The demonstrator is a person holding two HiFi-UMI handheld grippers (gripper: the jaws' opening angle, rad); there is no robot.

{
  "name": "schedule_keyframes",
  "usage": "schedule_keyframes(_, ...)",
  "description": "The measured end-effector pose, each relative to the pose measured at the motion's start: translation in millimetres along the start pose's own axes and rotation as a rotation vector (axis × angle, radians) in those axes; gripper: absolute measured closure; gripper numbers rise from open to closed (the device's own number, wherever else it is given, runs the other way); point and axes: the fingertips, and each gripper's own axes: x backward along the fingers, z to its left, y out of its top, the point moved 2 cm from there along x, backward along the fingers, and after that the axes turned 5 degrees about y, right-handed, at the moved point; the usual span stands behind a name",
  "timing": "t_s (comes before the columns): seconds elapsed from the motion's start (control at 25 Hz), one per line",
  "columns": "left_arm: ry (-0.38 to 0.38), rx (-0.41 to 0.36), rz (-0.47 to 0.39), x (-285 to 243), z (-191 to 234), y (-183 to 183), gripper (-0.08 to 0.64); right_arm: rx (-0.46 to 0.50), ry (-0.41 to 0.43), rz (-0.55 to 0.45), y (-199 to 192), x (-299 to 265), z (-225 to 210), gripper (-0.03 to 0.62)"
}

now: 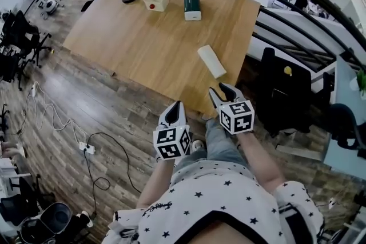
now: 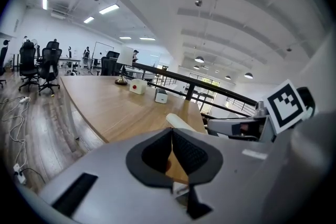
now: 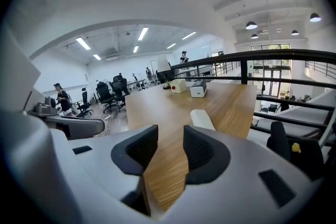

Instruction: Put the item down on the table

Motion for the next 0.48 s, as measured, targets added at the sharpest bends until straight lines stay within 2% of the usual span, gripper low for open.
schedule_keyframes(0.28,-0.021,-0.018,-0.041,29.1,-14.3,-2.8,0.546,0.024,-0.017,-0.085,7.0,43.8,21.1,0.555)
schedule_keyframes(0.48,-0.033,-0.021,-0.059,42.0,-22.1,-5.4,0.546,0.033,-0.030,-0.126,8.8,64.4,28.1,0.584)
